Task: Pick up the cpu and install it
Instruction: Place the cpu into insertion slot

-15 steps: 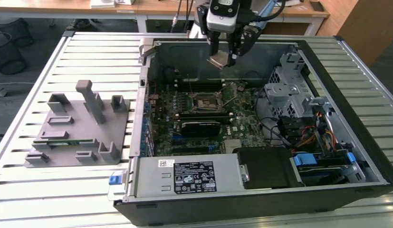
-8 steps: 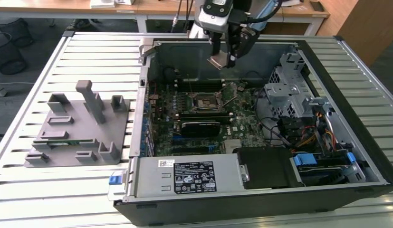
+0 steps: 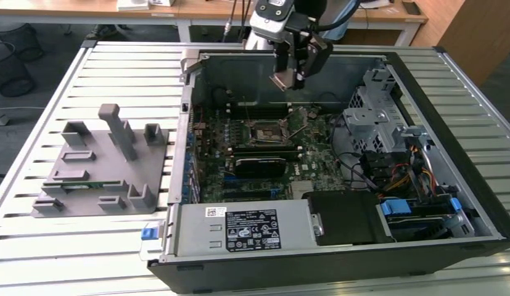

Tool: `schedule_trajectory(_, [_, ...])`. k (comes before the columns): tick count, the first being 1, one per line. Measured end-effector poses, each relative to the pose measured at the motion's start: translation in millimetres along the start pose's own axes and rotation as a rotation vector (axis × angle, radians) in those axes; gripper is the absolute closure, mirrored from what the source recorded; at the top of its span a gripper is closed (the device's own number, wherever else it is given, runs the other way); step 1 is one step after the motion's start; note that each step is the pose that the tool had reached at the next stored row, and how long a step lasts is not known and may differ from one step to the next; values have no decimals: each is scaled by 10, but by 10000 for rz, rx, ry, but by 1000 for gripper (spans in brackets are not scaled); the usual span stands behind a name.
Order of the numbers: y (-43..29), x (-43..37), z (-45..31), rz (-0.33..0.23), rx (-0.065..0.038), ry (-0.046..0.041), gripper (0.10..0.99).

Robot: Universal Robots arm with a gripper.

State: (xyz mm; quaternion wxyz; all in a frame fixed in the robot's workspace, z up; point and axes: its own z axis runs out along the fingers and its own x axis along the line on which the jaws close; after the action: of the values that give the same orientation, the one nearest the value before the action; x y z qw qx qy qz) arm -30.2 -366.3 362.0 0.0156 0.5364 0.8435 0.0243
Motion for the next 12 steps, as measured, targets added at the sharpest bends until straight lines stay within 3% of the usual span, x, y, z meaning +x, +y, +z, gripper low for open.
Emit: schedule_trajectory(12, [0, 4, 19, 1644, 34, -82, 549])
